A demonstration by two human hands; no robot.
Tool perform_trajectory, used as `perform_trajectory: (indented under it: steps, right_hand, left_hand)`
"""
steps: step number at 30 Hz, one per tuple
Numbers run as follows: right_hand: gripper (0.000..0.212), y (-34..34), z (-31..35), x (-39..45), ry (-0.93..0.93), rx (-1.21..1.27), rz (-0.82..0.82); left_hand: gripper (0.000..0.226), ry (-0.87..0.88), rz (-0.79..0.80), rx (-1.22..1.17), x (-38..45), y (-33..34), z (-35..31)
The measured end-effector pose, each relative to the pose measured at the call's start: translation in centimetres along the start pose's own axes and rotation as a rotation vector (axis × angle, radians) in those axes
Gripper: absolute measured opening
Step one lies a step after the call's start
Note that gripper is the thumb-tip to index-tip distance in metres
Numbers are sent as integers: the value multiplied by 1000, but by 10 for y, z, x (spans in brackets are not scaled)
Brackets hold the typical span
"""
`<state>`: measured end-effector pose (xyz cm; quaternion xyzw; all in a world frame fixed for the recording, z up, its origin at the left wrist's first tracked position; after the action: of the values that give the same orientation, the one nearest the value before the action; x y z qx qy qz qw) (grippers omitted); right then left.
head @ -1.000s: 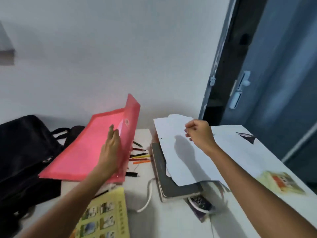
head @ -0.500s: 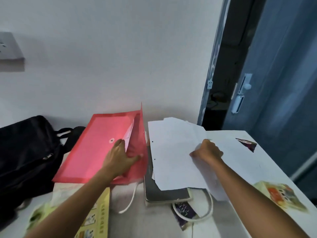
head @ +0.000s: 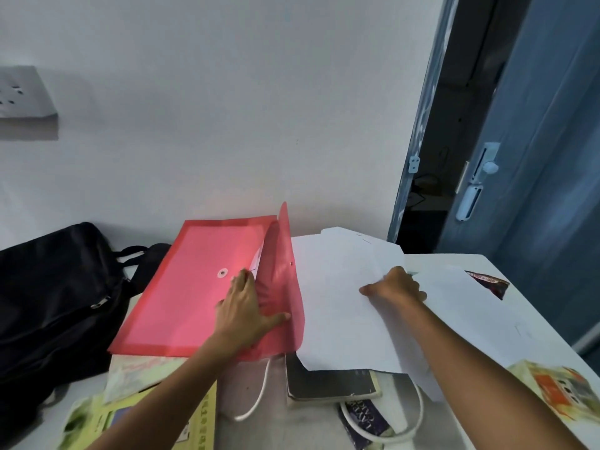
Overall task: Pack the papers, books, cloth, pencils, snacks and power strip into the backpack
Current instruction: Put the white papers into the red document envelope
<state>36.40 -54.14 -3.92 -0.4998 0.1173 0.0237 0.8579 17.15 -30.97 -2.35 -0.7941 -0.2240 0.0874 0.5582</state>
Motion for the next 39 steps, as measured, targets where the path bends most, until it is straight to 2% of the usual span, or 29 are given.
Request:
perform_trajectory:
  steps: [6,8,10,12,17,19,21,25,28,30,33,37,39]
  right_hand:
    - [35,1,5,13,-46,146,30]
    - [47,1,9,12,-85,131,56]
    - [72,3,13,4,-93,108,97]
    - [81,10,14,-1,-75,111,106]
    - [49,15,17,-4,-62,318,130]
    - [35,8,23,-2,-111,383,104]
    - [31,-7,34,-6,-184,482,72]
    - [12,-57,68,-31,-391,669,-83]
    - [12,-91,92,-55,-541,793,-231]
    - [10,-107,103,-68,-588,931,-258]
    - [13,-119,114,-82,-644,1081,-123]
    - [15,-108,115,-86,-643,801,183]
    - [13,-104,113,-83,-570,856,291]
  left_hand:
    - [126,-2,11,-4,0,0,5]
    - [126,1,10,-1,0,0,6]
    - [126,8,11,-6,0,1,5]
    - [125,14,28,-2,-1,3,2]
    - [124,18,53,5,-4,3,0]
    - [123,27,40,0,-4,1,0]
    - [121,38,30,-2,-4,0,1]
    - [124,41,37,-2,-3,1,2]
    - [123,51,44,21,-4,0,1]
    - [123,52,44,24,-3,0,1]
    - [123,56,32,27,-4,-2,1]
    - [121,69,25,12,-5,-1,2]
    - [124,67,35,0,-6,-1,5]
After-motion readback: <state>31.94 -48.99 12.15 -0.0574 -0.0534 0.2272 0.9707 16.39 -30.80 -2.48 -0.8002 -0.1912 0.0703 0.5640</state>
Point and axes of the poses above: each hand's wrist, its own x-axis towards the middle knuckle, its own y-axis out of the palm, z = x × y, the point moved 2 cm from there along x, towards the middle knuckle
